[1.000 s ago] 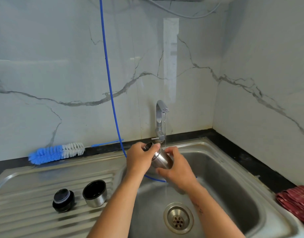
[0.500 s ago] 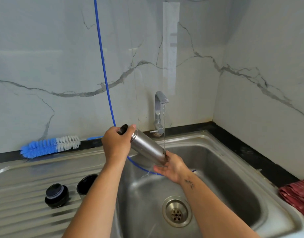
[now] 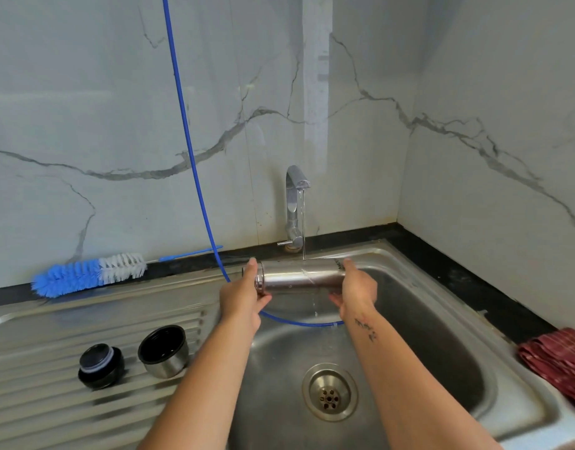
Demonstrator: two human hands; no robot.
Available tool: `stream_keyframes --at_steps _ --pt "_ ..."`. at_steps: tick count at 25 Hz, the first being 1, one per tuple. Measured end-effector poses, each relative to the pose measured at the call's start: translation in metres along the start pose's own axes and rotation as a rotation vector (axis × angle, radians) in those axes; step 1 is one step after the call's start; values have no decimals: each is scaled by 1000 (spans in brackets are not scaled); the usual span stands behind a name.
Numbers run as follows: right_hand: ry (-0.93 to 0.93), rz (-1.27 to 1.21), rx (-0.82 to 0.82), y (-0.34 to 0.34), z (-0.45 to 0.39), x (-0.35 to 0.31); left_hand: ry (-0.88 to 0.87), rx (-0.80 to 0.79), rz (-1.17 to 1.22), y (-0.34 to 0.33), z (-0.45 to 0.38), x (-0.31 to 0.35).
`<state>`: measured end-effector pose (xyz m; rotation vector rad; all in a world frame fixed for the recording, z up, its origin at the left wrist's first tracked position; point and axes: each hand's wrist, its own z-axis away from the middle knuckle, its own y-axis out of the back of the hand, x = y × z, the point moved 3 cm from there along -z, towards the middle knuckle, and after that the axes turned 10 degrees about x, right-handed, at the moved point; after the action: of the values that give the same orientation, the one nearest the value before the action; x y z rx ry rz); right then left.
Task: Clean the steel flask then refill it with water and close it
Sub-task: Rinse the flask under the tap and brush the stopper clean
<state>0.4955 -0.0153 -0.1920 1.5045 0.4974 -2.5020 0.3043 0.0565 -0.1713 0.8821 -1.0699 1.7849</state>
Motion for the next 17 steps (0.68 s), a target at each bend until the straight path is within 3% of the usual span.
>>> stream_keyframes --at_steps 5,10,14,17 --pt "273 -31 120 13 7 -22 268 -75 108 -15 -3 -32" --pt "460 -6 207 15 12 -37 392 -94 213 -34 -1 -55" --pt "515 -2 227 15 12 -42 432 -81 249 -39 1 -69" --pt "428 -13 207 13 5 -32 426 -81 259 -32 3 -63"
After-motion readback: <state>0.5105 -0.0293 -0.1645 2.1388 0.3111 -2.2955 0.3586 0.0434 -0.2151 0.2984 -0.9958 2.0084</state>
